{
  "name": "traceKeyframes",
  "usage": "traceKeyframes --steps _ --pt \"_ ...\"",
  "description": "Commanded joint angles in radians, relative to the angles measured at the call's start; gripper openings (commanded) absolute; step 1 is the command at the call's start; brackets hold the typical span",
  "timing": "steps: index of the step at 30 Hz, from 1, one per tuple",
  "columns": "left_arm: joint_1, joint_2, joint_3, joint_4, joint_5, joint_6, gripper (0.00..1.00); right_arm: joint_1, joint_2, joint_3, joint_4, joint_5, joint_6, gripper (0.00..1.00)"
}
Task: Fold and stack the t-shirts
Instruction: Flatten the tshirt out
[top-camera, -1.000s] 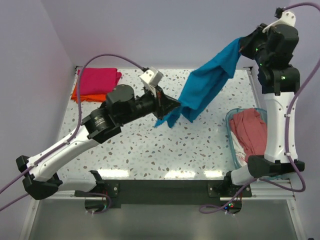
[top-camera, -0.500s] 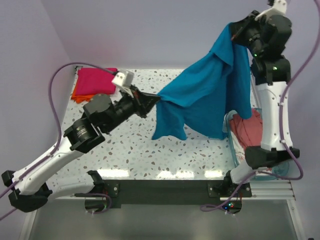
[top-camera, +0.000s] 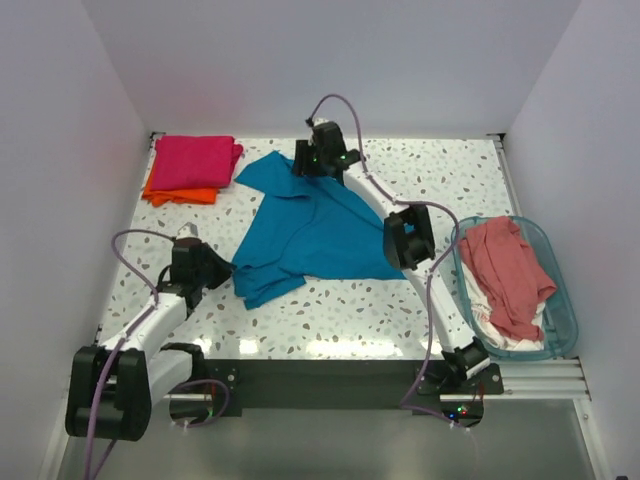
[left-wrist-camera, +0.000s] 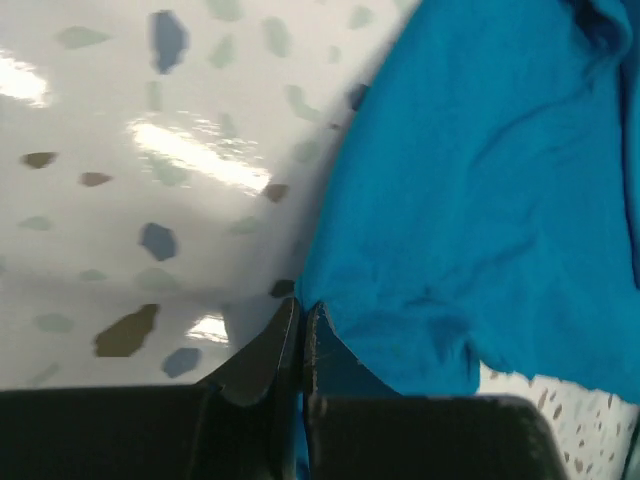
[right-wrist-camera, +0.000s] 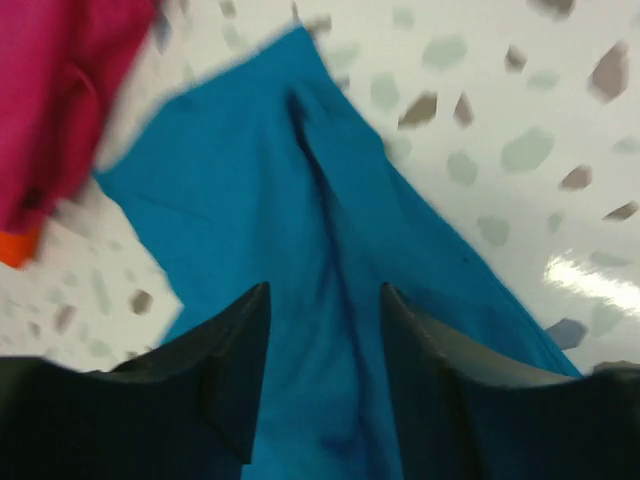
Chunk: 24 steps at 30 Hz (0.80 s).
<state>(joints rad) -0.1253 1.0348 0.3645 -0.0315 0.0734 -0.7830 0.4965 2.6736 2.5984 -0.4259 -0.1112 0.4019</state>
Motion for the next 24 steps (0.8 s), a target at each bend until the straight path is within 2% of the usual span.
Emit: traceKeyframes --steps 1,2,5,6,12,14,15,17,18,20,21,23,24 --pt "0.122 -0.012 -0.025 0.154 0.077 -0.053 0.00 0.004 -0.078 -0.002 0.142 -0.001 0.005 0.54" --pt "0.125 -0.021 -0.029 0.142 0.068 -0.055 0.00 0.005 -0.093 -0.023 0.133 0.008 -0.003 0.62" --pt "0.190 -0.068 -0.024 0.101 0.031 -0.059 0.00 -0.001 -0.179 -0.064 0.038 0.085 -0.066 0.73" --pt "0.209 -0.074 -0.022 0.093 0.026 -0.065 0.05 -0.009 -0.211 -0.076 0.007 0.108 -0.081 0.78" --pt "0.276 -0.097 -0.013 0.051 -0.001 -0.104 0.08 -0.065 -0.509 -0.269 -0.215 0.277 -0.106 0.81" --pt "0.297 -0.090 -0.025 0.068 0.014 -0.119 0.13 -0.075 -0.601 -0.416 -0.253 0.321 -0.089 0.82" --pt "0.303 -0.085 -0.027 0.074 0.025 -0.121 0.28 -0.079 -0.698 -0.485 -0.254 0.329 -0.086 0.82" --pt "0.308 -0.076 -0.029 0.090 0.052 -0.116 0.38 -0.078 -0.794 -0.712 -0.222 0.353 -0.057 0.81" --pt "0.308 -0.078 -0.029 0.094 0.060 -0.108 0.48 -0.079 -0.899 -0.876 -0.202 0.341 -0.048 0.81" --pt "0.309 -0.102 -0.022 0.079 0.052 -0.085 0.58 -0.079 -0.998 -1.033 -0.154 0.349 -0.011 0.78" --pt "0.308 -0.114 -0.021 0.068 0.045 -0.079 0.67 -0.081 -1.079 -1.177 -0.143 0.352 0.006 0.77" --pt "0.308 -0.160 -0.019 0.033 0.037 -0.070 0.70 -0.082 -1.164 -1.306 -0.126 0.367 0.060 0.74" --pt "0.306 -0.179 -0.018 -0.025 0.025 -0.067 0.71 -0.081 -1.242 -1.422 -0.119 0.352 0.099 0.73"
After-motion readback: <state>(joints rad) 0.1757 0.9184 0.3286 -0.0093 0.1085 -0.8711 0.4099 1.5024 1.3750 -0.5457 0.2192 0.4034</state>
